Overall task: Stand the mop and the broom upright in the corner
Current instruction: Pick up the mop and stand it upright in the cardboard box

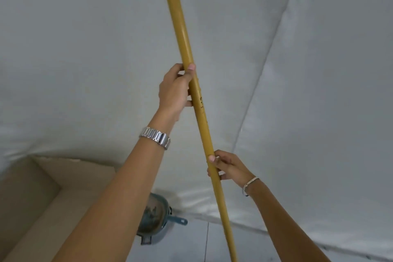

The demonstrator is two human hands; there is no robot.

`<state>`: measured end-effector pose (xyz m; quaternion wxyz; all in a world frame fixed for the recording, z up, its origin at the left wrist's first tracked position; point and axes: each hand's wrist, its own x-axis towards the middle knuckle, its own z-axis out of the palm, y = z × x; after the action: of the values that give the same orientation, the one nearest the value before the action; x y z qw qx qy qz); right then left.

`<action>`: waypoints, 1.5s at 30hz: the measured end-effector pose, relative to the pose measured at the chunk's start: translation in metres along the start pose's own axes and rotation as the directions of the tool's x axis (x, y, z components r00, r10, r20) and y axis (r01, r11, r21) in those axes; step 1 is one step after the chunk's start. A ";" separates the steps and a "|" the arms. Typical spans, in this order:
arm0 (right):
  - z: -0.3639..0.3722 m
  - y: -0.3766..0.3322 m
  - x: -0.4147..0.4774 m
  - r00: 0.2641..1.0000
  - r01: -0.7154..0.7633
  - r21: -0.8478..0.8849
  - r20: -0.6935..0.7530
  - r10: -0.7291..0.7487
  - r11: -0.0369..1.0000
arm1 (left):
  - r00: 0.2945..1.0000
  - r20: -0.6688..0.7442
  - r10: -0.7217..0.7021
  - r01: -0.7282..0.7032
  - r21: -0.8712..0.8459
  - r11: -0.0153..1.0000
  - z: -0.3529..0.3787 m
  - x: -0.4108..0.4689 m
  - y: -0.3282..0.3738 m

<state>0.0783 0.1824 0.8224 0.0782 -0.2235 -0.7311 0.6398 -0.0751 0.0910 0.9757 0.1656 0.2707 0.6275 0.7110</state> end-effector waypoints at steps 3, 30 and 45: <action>0.014 -0.037 -0.012 0.997 0.074 0.043 0.021 -0.075 0.996 | 0.996 0.057 0.072 -0.074 0.033 0.997 -0.009 -0.011 0.051; 0.428 -0.164 0.070 0.952 0.283 0.129 0.081 -0.294 0.950 | 0.966 0.117 0.231 -0.251 0.218 0.943 -0.416 -0.055 0.154; 0.526 -0.170 0.240 0.967 0.256 0.184 -0.042 -0.253 0.949 | 0.974 0.107 0.199 -0.218 0.218 0.951 -0.532 0.070 0.101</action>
<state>-0.3837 -0.2028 0.8577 0.1873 -0.1245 -0.6893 0.6887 -0.4359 -0.3115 1.0521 0.0835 0.3822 0.6655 0.6356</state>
